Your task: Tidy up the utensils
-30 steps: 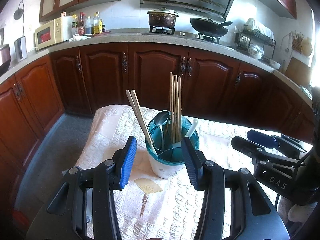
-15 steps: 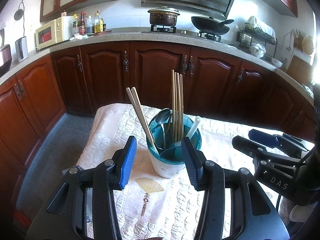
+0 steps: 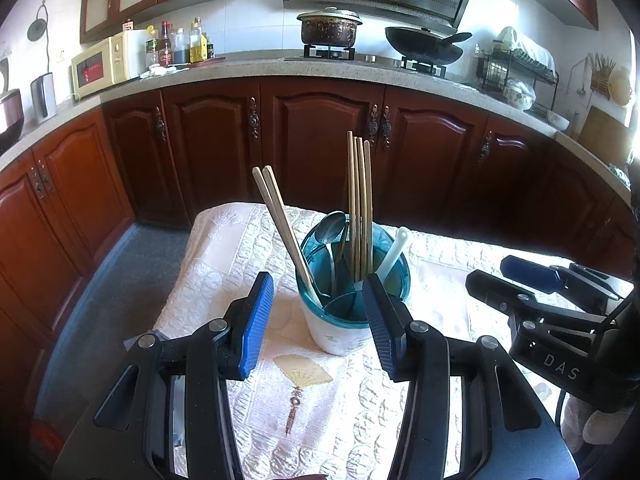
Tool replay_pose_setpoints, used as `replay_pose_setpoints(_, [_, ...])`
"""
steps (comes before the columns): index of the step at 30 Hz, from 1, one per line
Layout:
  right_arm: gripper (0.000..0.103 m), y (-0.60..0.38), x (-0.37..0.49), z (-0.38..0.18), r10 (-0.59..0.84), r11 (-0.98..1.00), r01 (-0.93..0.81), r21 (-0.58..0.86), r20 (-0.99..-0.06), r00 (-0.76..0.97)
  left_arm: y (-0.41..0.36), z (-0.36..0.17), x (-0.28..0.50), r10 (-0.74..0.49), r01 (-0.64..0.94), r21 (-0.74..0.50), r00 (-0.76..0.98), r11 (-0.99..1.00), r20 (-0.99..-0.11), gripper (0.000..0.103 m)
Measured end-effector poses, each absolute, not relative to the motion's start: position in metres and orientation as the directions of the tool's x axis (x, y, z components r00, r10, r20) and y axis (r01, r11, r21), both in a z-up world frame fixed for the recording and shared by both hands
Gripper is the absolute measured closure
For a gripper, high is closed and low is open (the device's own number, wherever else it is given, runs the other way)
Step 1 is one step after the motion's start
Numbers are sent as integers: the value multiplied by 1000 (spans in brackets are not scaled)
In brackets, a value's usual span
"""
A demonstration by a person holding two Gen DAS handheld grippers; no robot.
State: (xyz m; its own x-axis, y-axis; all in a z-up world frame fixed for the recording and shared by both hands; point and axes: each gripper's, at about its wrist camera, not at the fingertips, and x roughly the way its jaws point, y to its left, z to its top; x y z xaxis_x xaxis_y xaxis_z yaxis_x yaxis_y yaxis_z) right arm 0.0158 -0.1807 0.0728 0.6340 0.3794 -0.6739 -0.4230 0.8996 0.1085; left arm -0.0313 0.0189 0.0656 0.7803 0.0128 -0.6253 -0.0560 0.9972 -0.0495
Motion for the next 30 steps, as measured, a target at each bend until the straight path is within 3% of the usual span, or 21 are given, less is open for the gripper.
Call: replay_pose_setpoints(30, [58,-179,24,64,385,894,-434,112,-688,615,16,58,-24,18,-59,-41,763,997,-646,57])
